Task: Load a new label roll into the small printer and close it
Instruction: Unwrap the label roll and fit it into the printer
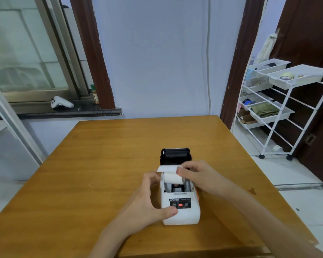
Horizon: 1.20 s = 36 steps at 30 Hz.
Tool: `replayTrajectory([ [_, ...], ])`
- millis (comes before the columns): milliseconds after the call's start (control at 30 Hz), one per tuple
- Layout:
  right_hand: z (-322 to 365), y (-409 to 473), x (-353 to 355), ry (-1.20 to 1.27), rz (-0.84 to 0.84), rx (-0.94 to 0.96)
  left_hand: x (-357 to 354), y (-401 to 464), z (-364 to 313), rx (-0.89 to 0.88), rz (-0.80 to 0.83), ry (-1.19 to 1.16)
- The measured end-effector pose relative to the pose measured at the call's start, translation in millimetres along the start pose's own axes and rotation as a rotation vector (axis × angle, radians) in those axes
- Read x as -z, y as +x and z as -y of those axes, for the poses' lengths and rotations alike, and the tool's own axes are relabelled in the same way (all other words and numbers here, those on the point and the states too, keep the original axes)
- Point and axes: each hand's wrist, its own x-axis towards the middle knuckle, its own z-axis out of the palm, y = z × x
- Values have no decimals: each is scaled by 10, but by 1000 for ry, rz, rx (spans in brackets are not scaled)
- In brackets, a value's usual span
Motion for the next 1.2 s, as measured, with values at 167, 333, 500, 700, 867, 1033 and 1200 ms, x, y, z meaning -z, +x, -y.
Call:
replayTrajectory([
  [167,-2,76,10,-136,70,9,-6,2,-4,-4,-5,30],
  [333,-31,97,41,-148,76,15,-9,11,33,-3,-9,30],
  [500,-63,141,84,-100,111,52,9,-8,4,-37,-5,43],
  [700,-42,194,164,-48,162,-16,19,-4,-21,-148,36,58],
  [867,-27,233,175,-50,162,-70,33,-11,4,-156,64,95],
  [1033,12,225,159,-48,194,-71,37,-23,-9,-148,106,127],
  [1200,-13,222,190,-67,205,-45,17,-15,-7,-178,55,209],
])
